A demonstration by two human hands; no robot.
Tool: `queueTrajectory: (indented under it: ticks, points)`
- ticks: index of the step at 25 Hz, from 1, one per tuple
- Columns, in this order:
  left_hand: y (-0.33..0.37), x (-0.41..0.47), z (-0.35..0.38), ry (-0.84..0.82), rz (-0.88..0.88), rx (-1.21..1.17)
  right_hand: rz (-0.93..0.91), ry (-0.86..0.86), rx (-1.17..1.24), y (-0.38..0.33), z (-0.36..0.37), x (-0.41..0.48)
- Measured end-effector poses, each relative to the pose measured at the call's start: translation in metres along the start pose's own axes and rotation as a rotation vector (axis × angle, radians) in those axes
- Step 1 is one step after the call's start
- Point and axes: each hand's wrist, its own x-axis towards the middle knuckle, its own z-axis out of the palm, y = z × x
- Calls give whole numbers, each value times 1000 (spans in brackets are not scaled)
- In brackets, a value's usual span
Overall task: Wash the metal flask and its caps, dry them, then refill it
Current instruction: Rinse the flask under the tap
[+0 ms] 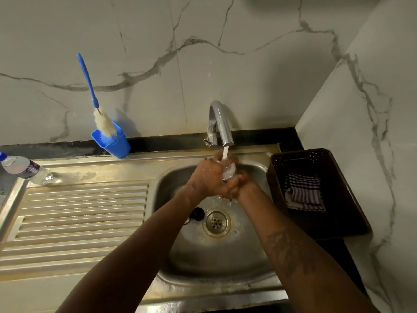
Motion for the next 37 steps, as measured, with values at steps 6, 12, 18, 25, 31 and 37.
queueTrajectory:
  ticks: [6, 12, 18, 25, 31, 37]
  points:
    - [3, 11, -27, 111, -482, -194, 19, 125, -569, 5, 36, 9]
    - [-1, 13, -27, 99, -994, -385, -330, 228, -1508, 9, 41, 21]
    - [-3, 17, -43, -27, -1091, -393, -1169, 97, -1731, 29, 12, -3]
    - [-9, 12, -57, -106, -777, -447, -548, -161, -1445, -9, -12, 2]
    - [-11, 0, -44, -14, -637, -420, -590, -126, -1385, -10, 23, 5]
    - [2, 13, -40, 90, -749, -340, -975, 16, -1270, 20, 11, 0]
